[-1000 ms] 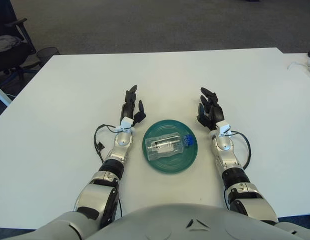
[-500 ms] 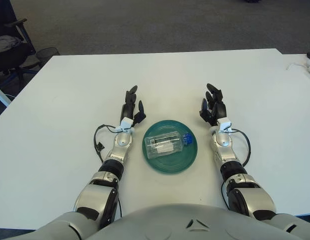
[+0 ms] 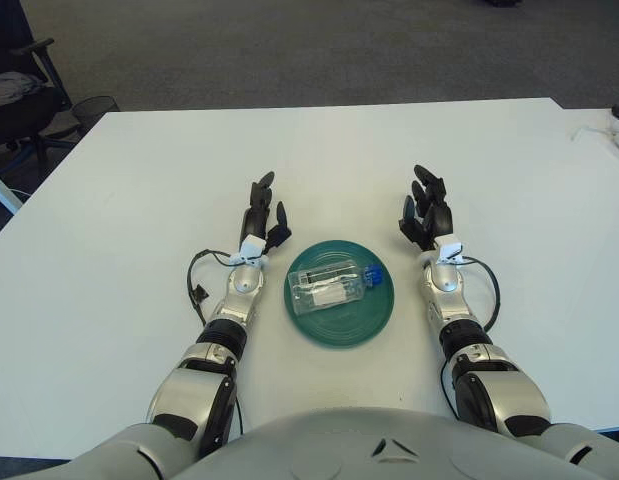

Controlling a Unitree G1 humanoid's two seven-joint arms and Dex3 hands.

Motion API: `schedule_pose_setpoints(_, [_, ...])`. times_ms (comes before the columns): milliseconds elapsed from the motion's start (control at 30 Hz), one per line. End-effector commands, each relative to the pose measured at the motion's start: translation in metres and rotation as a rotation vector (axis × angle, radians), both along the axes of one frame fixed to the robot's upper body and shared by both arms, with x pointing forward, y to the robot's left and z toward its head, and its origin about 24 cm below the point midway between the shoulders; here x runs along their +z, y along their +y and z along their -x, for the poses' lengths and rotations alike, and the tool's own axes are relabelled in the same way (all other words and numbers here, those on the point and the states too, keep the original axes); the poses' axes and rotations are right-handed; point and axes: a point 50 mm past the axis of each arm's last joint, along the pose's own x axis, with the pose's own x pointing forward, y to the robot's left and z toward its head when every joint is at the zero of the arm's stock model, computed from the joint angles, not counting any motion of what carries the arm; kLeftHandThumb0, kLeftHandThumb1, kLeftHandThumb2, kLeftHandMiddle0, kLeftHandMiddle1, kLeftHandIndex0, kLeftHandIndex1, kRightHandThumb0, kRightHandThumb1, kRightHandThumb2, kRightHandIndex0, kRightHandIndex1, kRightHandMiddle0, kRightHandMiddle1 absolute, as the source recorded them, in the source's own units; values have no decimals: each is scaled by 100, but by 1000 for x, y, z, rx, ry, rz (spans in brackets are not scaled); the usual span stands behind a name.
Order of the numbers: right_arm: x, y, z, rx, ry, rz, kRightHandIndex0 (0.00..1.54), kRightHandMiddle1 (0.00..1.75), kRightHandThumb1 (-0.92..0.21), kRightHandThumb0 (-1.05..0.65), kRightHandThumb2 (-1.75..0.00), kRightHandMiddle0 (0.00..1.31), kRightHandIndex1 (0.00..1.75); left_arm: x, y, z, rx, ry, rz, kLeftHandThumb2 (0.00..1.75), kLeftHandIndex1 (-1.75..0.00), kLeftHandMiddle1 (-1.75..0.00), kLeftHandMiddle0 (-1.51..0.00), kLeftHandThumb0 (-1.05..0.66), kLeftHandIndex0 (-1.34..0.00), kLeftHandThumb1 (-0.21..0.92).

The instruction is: Put the bottle into the plate.

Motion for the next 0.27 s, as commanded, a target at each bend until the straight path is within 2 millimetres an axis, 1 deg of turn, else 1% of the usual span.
schedule_pose_setpoints(0, [-39,-5,33,-19,153,-2,24,58,-92,-65,-78,0,1,-53,14,45,31,244,-39,98,-64,-1,-29,-81,0,92])
schedule_pose_setpoints(233, [-40,-3,36,-16,179,-9,24,59,-92,-66,-76,0,1,-53,15,45,31,245,-40,98,-64,-1,-29,-81,0,92])
